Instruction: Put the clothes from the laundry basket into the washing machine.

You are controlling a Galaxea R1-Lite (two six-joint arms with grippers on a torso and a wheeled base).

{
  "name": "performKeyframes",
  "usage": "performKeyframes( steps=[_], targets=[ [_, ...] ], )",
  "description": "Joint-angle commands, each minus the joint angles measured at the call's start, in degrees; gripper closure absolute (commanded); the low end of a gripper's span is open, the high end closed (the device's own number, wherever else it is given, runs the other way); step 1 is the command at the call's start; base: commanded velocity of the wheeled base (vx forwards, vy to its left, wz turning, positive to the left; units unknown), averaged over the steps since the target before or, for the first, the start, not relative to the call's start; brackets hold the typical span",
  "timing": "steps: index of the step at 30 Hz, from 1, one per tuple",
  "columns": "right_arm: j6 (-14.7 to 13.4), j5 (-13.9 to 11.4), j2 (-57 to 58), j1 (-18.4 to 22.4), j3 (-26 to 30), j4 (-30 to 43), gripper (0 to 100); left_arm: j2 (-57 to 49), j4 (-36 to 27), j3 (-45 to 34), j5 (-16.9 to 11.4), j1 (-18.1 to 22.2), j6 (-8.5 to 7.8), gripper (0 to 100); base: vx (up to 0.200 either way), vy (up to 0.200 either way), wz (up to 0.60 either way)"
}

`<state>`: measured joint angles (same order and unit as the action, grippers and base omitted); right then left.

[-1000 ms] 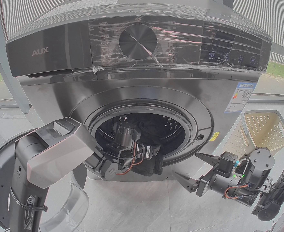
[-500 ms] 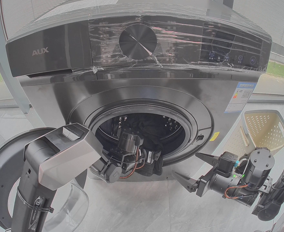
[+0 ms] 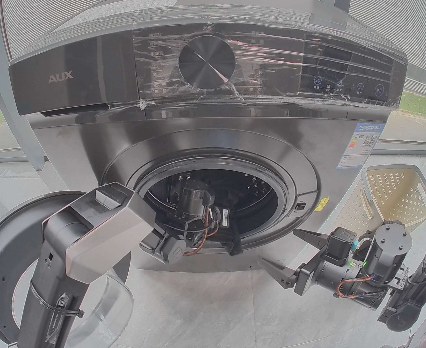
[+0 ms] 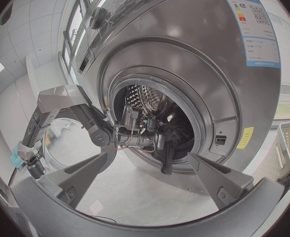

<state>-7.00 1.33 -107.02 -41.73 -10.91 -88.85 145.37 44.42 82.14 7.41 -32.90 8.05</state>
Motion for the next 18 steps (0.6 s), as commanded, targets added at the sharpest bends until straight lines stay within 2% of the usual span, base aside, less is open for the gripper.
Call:
performKeyframes(
  steps=[1,9,18],
  targets=[
    [0.0,0.0,-0.1,0.0,0.0,0.0,0,0.0,1.7,6.5,2.3,2.0,0.39,100,0.0,0.0,0.0],
    [0.0,0.0,-0.1,0.0,0.0,0.0,0,3.1,3.7,15.5,4.9,3.7,0.48,100,0.0,0.0,0.0],
    [0.0,-0.1,0.0,0.1,0.0,0.0,0,5.4,3.3,19.5,5.1,4.5,1.27,100,0.0,0.0,0.0]
  ],
)
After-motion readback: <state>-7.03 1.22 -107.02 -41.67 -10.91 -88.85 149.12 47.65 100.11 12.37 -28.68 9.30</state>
